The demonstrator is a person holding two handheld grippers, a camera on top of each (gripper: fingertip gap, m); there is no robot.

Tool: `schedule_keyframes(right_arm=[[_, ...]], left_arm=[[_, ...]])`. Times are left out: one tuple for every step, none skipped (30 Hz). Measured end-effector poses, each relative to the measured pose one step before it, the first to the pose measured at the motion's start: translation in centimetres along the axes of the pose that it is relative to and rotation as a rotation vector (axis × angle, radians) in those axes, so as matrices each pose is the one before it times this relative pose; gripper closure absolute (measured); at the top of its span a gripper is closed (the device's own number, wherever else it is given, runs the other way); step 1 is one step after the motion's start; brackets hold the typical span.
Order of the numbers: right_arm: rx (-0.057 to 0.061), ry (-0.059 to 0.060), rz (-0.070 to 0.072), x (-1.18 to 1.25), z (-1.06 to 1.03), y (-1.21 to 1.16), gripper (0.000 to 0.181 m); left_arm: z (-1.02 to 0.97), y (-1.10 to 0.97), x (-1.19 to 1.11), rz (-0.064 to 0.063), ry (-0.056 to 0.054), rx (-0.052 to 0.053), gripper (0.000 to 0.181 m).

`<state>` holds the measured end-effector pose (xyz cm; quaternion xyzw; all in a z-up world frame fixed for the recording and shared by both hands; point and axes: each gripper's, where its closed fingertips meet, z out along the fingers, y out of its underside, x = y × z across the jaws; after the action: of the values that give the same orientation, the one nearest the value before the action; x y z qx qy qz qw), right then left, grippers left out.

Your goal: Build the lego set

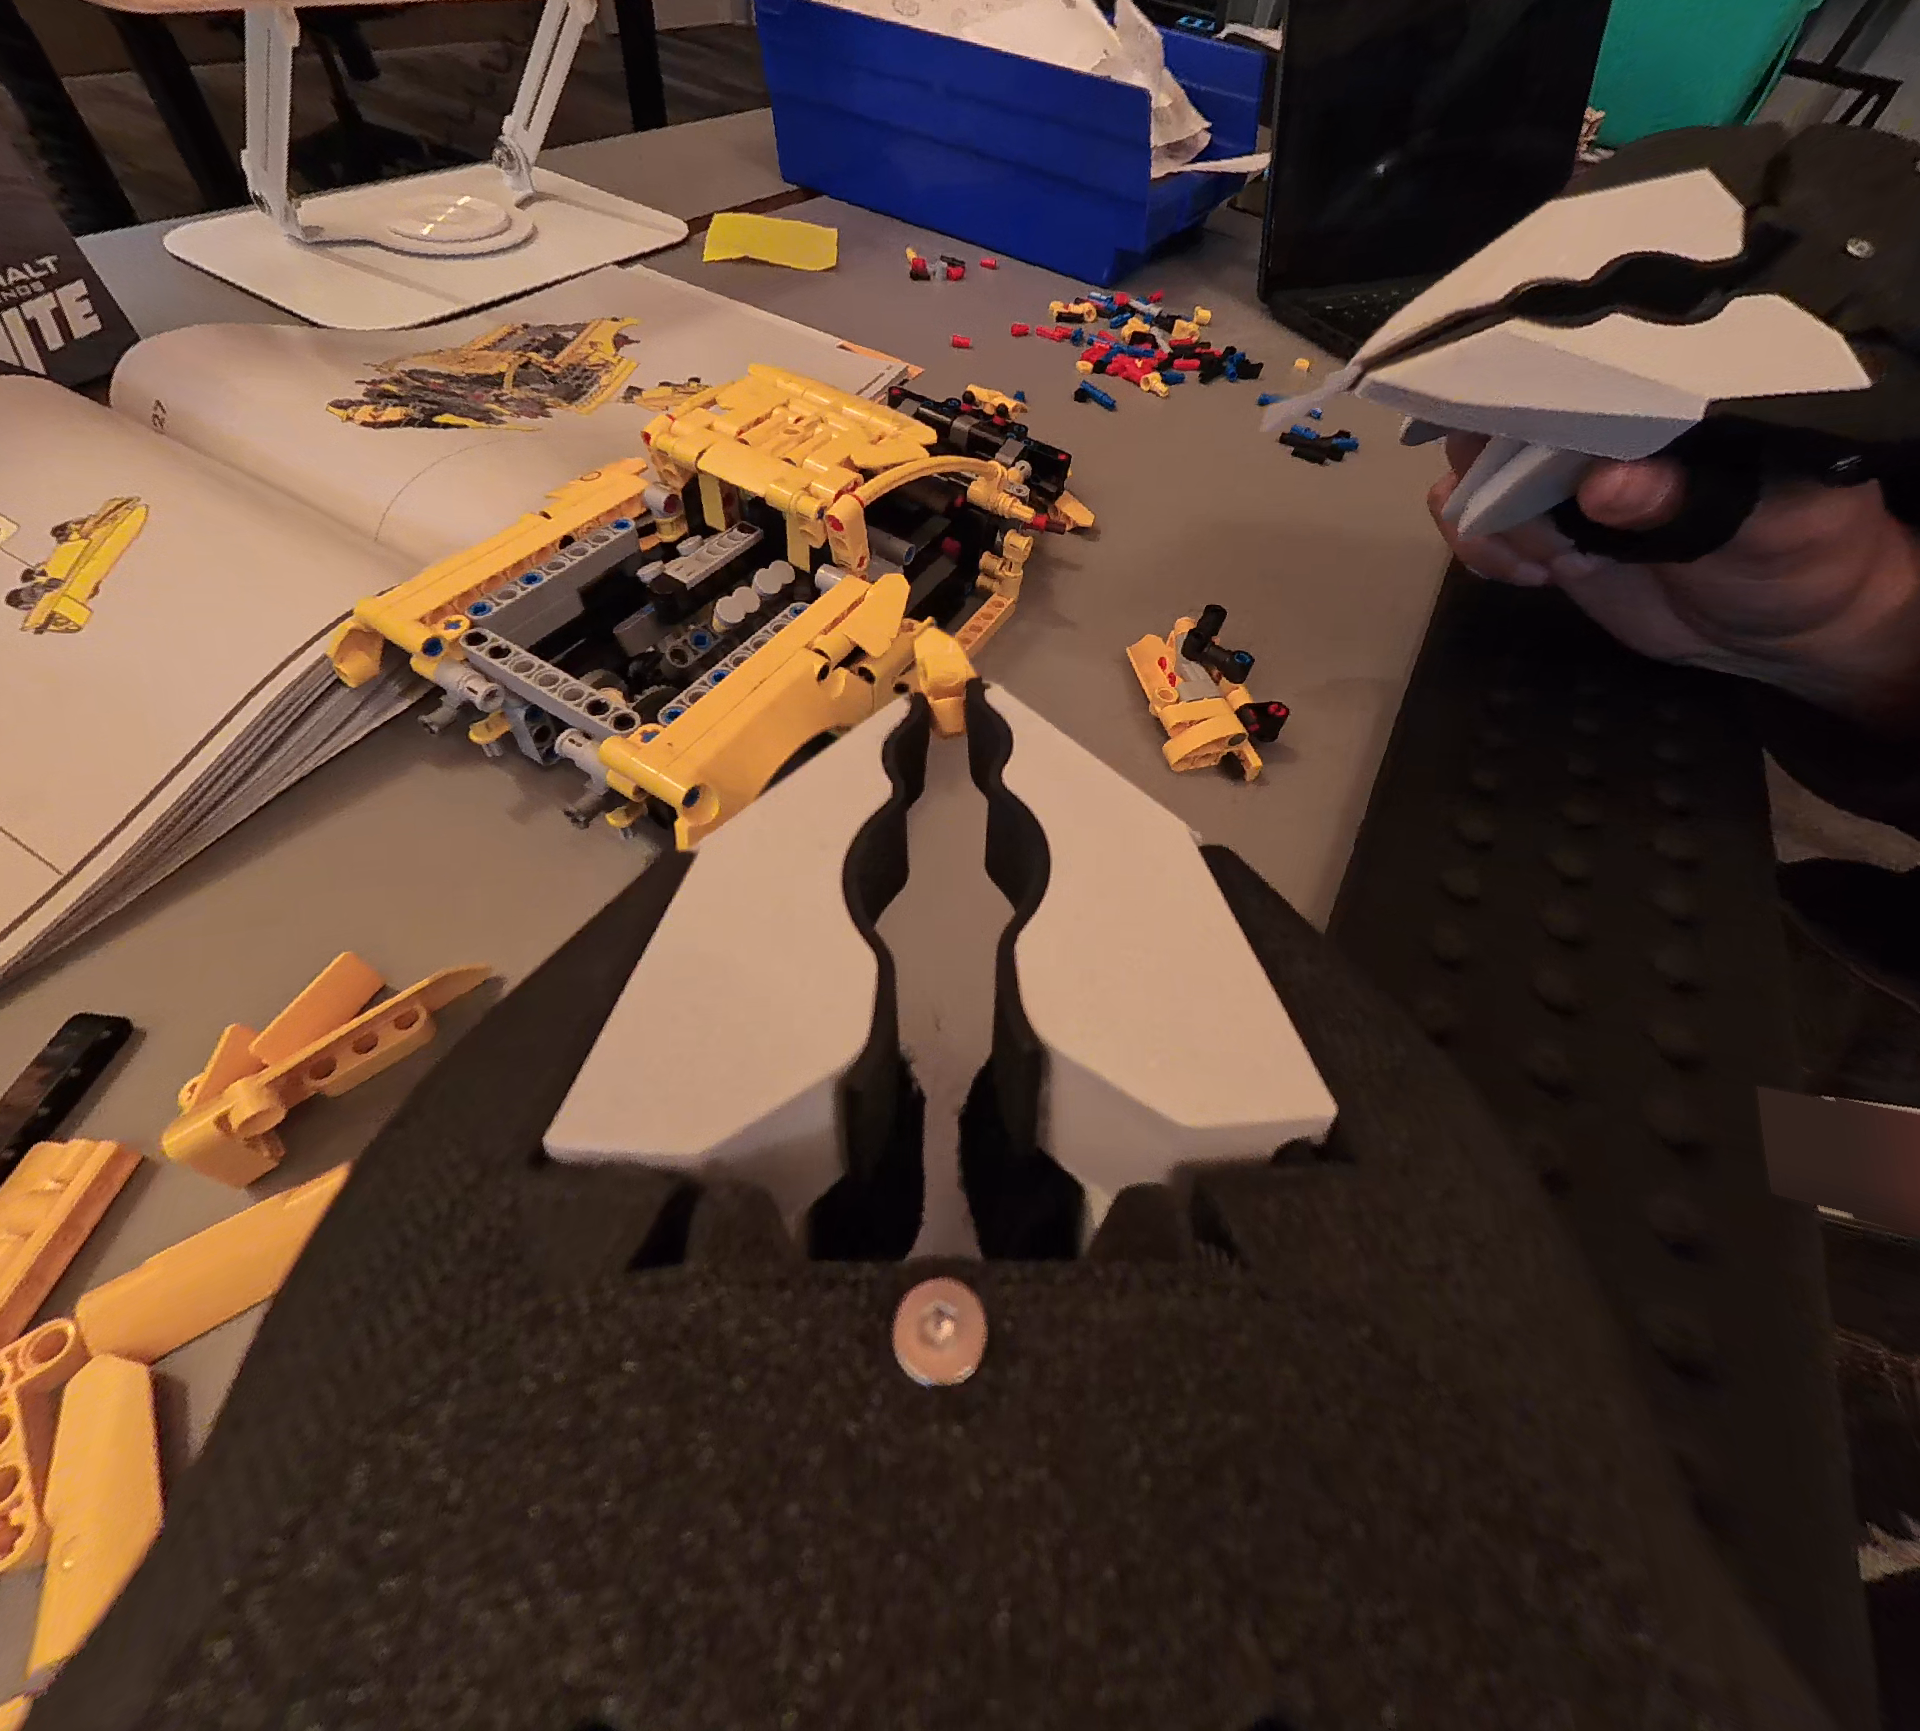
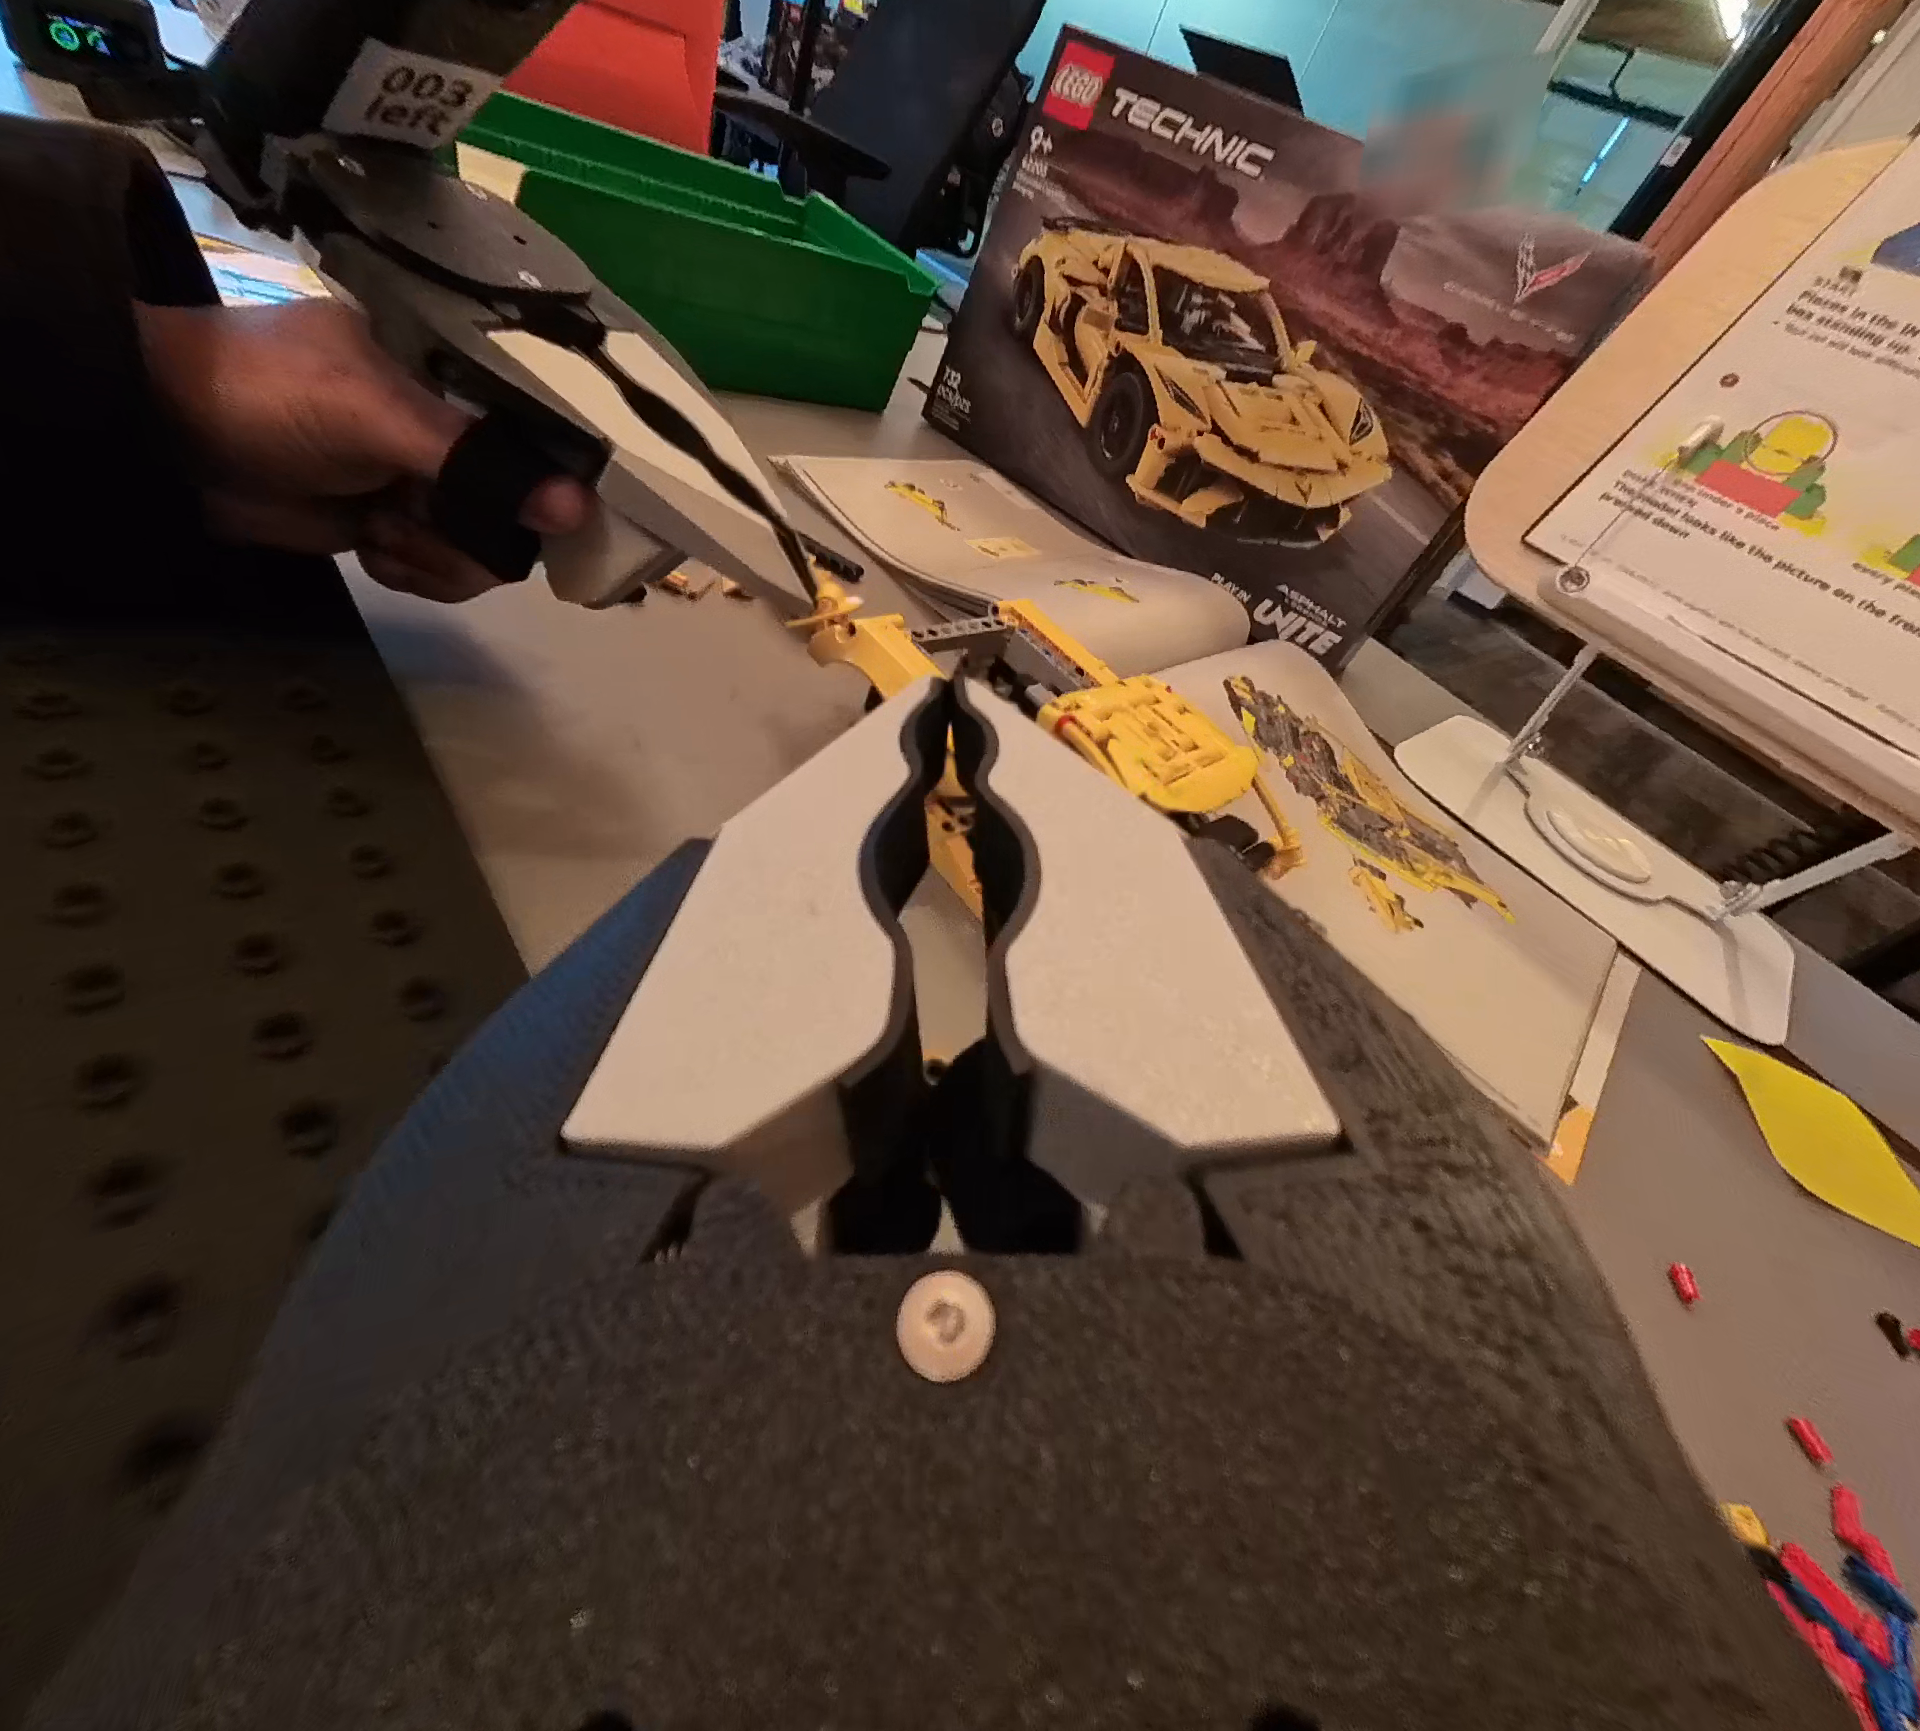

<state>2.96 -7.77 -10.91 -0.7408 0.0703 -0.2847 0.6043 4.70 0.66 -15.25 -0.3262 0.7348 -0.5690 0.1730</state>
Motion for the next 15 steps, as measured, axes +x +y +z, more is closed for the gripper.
schedule_keyframes(right_arm=[[-0.0131,-0.0108,0.0064,-0.153,0.064,0.243,0.181],[-0.0241,-0.0289,0.0111,-0.35,0.183,0.459,0.181],[-0.0416,-0.0409,0.0335,-0.444,0.427,0.743,0.181],[-0.0461,-0.0384,0.0369,-0.399,0.6,0.712,0.181],[-0.0455,-0.0426,0.0133,-0.6,0.695,0.602,0.181],[-0.0305,-0.0354,-0.0182,-0.74,0.65,0.23,0.181],[-0.0166,-0.0118,-0.0486,-0.653,0.618,-0.127,0.181],[-0.028,-0.0082,-0.0706,-0.725,0.736,-0.043,0.181],[-0.0564,0.0046,-0.0671,-0.404,0.947,0.371,0.181],[-0.0569,-0.012,-0.0417,-0.418,1.131,0.479,0.181],[-0.0433,-0.0358,-0.0157,-0.545,1.184,0.42,0.181],[-0.0505,-0.0326,-0.0057,-0.274,1.067,0.536,0.181],[-0.049,-0.0178,-0.0039,0.091,0.827,0.455,0.181],[-0.0273,-0.0142,-0.0044,0.143,0.572,0.136,0.181],[0.0045,-0.0099,-0.0038,0.095,0.338,-0.249,0.181]], left_arm=[[0.065,0.242,-0.164,-0.0046,-0.0094,-0.0213,0.175],[0.016,0.473,-0.134,0.0017,-0.0109,-0.037,0.175],[-0.037,0.824,-0.153,0.0057,-0.0141,-0.0593,0.175],[-0.092,1.091,-0.236,0.0146,-0.021,-0.0724,0.175],[-0.114,1.083,-0.222,0.017,-0.0212,-0.0676,0.175],[-0.166,0.725,-0.147,0.0099,-0.0163,-0.0381,0.175],[-0.186,0.344,0.031,0.0037,-0.0033,-0.0086,0.175],[-0.074,0.357,0.219,-0.0004,0.0129,-0.0149,0.175],[0.02,0.54,0.103,0.0073,0.0091,-0.034,0.175],[0.086,0.593,-0.056,0.0197,0.0009,-0.0416,0.175],[0.059,0.391,-0.036,0.0233,0.0039,-0.0329,0.175],[-0.054,0.13,-0.029,0.0169,0.0064,-0.0179,0.175],[-0.084,0.112,0.053,0.0049,0.0154,-0.02,0.175],[-0.027,0.117,0.074,-0.0013,0.0174,-0.0237,0.175],[0.055,0.041,0.001,0.0019,0.0074,-0.017,0.175]])
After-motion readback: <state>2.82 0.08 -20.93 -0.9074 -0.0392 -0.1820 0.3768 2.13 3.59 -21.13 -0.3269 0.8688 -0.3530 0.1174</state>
